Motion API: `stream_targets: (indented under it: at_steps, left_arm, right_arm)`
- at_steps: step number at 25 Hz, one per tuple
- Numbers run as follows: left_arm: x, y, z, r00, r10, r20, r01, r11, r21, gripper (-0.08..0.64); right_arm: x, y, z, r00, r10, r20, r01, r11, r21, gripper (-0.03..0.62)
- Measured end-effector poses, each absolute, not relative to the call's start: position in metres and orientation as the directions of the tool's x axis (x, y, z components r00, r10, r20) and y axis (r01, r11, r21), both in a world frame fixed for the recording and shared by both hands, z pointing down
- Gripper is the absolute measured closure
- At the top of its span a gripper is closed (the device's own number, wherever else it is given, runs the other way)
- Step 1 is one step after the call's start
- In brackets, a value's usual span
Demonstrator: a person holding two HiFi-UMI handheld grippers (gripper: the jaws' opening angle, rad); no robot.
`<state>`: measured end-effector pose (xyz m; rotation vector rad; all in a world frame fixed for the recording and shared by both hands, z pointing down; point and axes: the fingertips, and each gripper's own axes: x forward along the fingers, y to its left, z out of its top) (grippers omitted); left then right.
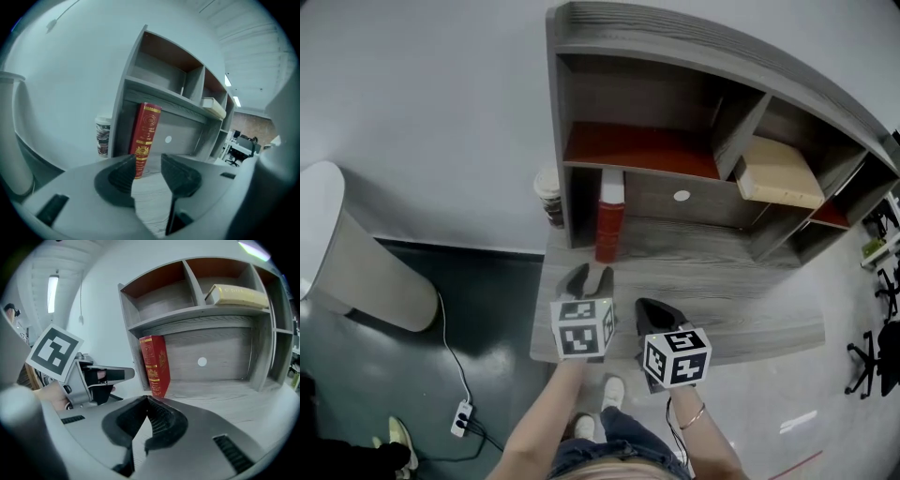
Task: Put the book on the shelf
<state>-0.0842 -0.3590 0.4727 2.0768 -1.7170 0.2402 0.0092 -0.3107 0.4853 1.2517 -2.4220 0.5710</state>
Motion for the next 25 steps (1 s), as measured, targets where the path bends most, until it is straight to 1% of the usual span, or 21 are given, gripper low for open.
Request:
stream_targets:
  at_steps: [3, 6, 10, 16, 25]
  left_arm:
    - [-0.09, -0.347, 0.464, 0.229, -0.897, 0.379, -0.967, -0.164, 0.196, 0.422]
    - [-0.095, -0.334, 0.456, 0.242, -0.9, 0.364, -0.966, -0.187, 0.179, 0.486]
    - [-0.094, -0.316, 0.449, 0.291, -0.89, 0.352, -0.954, -0.241, 0.179, 0.533]
    - [-0.088, -0.283, 0.444, 0.399, -0.849, 0.346, -0.915, -0.348, 0.203, 0.548]
    - [-0.093, -0.239, 0.438, 0.433, -0.832, 0.346, -0.901, -0.391, 0.187, 0.548]
  right_arm:
    - [0.005, -0.303, 0.484, -0.546, -0.691, 0.474, -0.831, 0.52, -0.198, 0.583]
    - [0.002, -0.295, 0.481, -0.546, -0.698, 0.463, -0.832, 0.516, -0.203, 0.583]
    - [0.0, -0.284, 0.476, -0.544, -0.71, 0.447, -0.835, 0.51, -0.206, 0.583]
    - [-0.004, -0.265, 0.459, -0.561, -0.722, 0.406, -0.825, 0.526, -0.205, 0.583]
    - [-0.009, -0.238, 0.438, -0.591, -0.73, 0.342, -0.805, 0.556, -0.205, 0.584]
